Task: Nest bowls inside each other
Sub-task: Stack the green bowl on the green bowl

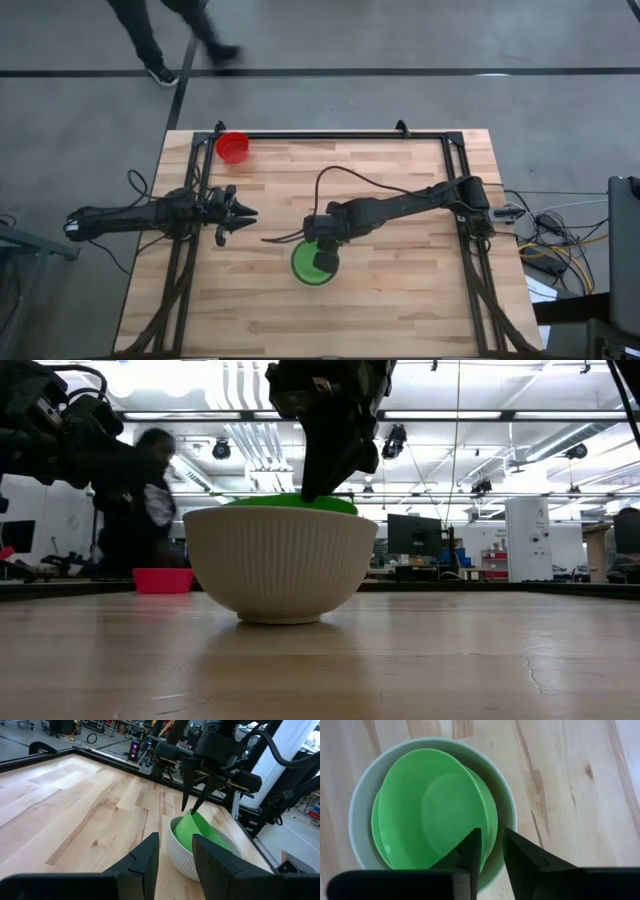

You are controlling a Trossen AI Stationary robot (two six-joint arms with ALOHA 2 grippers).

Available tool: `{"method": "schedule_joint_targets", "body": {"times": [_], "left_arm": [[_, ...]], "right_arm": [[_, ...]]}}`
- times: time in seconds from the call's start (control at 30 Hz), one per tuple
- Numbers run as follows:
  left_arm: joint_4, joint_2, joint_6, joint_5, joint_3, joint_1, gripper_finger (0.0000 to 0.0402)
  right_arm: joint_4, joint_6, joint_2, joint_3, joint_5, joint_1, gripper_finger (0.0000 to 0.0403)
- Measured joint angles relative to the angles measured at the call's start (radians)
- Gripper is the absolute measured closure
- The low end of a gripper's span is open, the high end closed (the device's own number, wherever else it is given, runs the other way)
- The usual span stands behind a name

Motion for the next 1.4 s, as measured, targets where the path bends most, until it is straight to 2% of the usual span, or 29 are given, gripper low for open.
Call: {"method": "schedule_joint_targets", "body": {"times": [0.3,0.5,0.97,1.4], "left_arm": [[0.0,0.0,0.0,0.0,0.0,0.0,0.028],[0.0,0.0,0.0,0.0,0.0,0.0,0.028],[0.0,0.0,0.0,0.0,0.0,0.0,0.028],[0.0,0.0,0.0,0.0,0.0,0.0,0.028]], "right_arm": [[0.0,-0.016,0.0,-0.001,-0.021,-0.001,0.0301],[0.004,-0.016,0.0,-0.03,-0.031,-0.002,0.0314],[0.114,-0.029,-0.002,-0.061,-0.156,-0.023,0.0353],[0.03,-0.023,-0.024,-0.061,-0.217,-0.04,0.0355]]}}
